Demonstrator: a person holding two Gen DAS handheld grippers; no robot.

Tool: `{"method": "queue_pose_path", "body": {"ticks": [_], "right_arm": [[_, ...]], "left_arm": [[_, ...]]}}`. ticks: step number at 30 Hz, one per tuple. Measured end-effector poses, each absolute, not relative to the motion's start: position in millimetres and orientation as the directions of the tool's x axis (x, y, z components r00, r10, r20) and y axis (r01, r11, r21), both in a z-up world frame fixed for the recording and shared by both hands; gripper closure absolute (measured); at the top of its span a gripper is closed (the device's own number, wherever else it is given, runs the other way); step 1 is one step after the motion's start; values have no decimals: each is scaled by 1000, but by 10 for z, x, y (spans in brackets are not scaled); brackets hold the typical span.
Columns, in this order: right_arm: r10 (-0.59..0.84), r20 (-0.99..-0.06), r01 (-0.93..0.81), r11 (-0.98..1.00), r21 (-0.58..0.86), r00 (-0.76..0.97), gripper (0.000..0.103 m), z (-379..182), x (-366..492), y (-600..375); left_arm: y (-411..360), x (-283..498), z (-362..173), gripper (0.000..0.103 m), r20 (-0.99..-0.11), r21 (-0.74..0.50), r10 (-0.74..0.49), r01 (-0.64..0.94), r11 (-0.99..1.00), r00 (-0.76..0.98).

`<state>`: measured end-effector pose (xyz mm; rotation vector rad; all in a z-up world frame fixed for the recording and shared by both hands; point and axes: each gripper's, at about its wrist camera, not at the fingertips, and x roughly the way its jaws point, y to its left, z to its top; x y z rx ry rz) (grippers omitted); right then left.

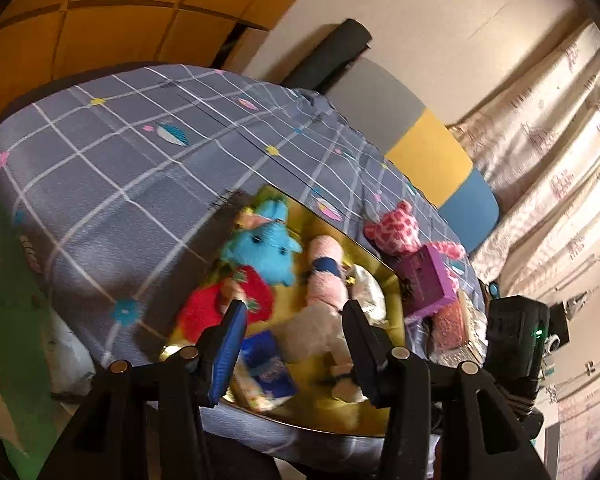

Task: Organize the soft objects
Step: 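Lower the Tempo tissue pack into the gold tray and open the right tool, then move the left tool to the yellow sponge while the right tool approaches the white bandage roll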

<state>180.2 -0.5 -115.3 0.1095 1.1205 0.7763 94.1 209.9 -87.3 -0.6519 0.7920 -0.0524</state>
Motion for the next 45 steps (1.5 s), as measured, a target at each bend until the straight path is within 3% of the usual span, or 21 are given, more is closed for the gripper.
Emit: {"method": "queue_pose_path", "body": {"ticks": [9, 20, 27, 31, 35, 41, 42, 45], "right_arm": [[538, -749, -415, 827, 381, 386, 33, -875, 1710, -858], [495, -688, -258, 867, 425, 531, 33, -767, 1546, -2041], [312, -625, -34, 909, 415, 715, 32, -649, 1469, -3183], [149, -672, 163, 911, 379, 726, 32, -832, 1634, -3881], [42, -739, 248, 928, 278, 672, 32, -1119, 1993, -4260], [39, -803, 278, 927, 251, 595, 36, -1577, 2554, -4510], [48, -805, 276, 926, 257, 591, 42, -1618, 2628, -4540], [28, -824, 290, 929, 231, 566, 47, -1746, 2903, -4601]], "left_arm": [[1375, 1156, -833, 53, -627, -566, -417, -17, 824, 658], [459, 1312, -724, 53, -656, -523, -510, 152, 839, 557], [-15, 1424, -661, 53, -652, -520, -560, 235, 821, 511], [-302, 1463, -646, 53, -640, -537, -605, 287, 793, 474], [-592, 1511, -645, 53, -651, -530, -619, 321, 785, 440], [-868, 1576, -643, 53, -668, -520, -620, 339, 784, 411], [-904, 1590, -640, 53, -674, -514, -616, 340, 787, 408], [-938, 1609, -635, 53, -684, -502, -603, 334, 798, 410]]}}
